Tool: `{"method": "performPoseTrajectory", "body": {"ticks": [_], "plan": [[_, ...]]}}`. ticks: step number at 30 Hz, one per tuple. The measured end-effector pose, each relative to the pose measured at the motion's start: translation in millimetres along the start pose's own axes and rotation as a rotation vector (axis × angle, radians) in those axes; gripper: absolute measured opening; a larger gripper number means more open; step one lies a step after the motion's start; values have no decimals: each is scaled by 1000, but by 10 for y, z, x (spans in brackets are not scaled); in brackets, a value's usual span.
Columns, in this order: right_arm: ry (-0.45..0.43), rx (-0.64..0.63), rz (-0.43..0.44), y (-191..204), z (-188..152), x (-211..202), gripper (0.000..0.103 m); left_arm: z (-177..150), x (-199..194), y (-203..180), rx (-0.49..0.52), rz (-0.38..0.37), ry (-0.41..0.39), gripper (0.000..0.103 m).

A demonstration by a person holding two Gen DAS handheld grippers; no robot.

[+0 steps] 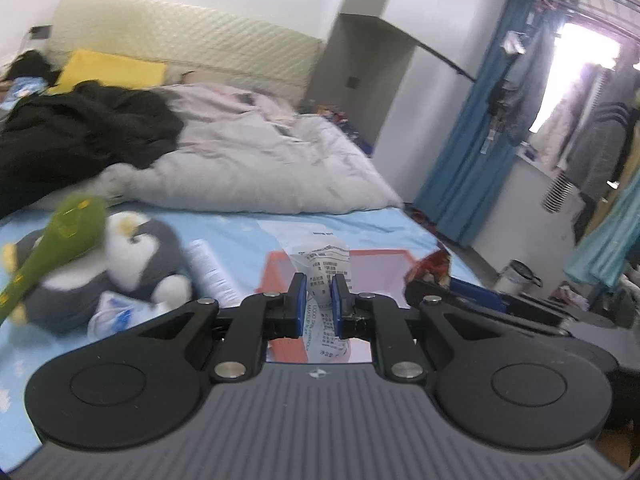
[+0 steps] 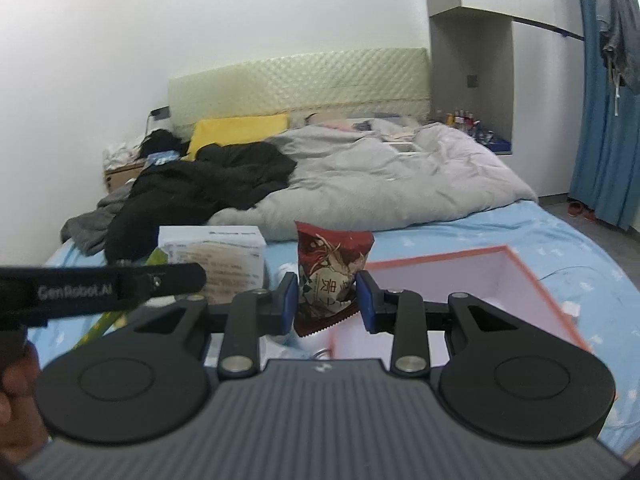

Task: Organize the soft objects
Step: 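Carry the sachet and snack packet over the pink box with both tools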

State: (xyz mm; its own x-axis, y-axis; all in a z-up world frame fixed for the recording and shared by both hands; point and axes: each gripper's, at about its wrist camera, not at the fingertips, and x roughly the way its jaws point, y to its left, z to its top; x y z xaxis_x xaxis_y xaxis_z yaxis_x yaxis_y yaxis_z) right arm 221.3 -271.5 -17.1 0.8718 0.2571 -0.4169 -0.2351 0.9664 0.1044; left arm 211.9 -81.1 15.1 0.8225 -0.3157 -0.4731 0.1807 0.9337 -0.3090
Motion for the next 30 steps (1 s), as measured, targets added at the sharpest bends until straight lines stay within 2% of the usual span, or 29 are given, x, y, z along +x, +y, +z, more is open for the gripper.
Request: {"method": "performPoseTrajectory", "body": {"ticks": [6, 11, 21, 23, 26, 30], "plan": [[9, -7, -45, -300, 178, -27, 35, 163, 279, -424, 47, -76, 31, 16], [74, 13, -74, -565, 157, 50, 35, 239, 796, -536, -5, -144, 167, 16], [240, 50, -131, -979, -207, 423, 35, 54, 1644, -653, 36, -75, 332, 16], [272, 47, -147, -1064, -290, 515, 35, -7, 1755, -641, 25, -84, 366, 16], [307, 21, -181, -1124, -416, 622, 35, -129, 1893, -668, 42, -55, 403, 16], [337, 58, -189, -1280, -588, 674, 35, -300, 1998, -681, 73, -47, 442, 16]]}}
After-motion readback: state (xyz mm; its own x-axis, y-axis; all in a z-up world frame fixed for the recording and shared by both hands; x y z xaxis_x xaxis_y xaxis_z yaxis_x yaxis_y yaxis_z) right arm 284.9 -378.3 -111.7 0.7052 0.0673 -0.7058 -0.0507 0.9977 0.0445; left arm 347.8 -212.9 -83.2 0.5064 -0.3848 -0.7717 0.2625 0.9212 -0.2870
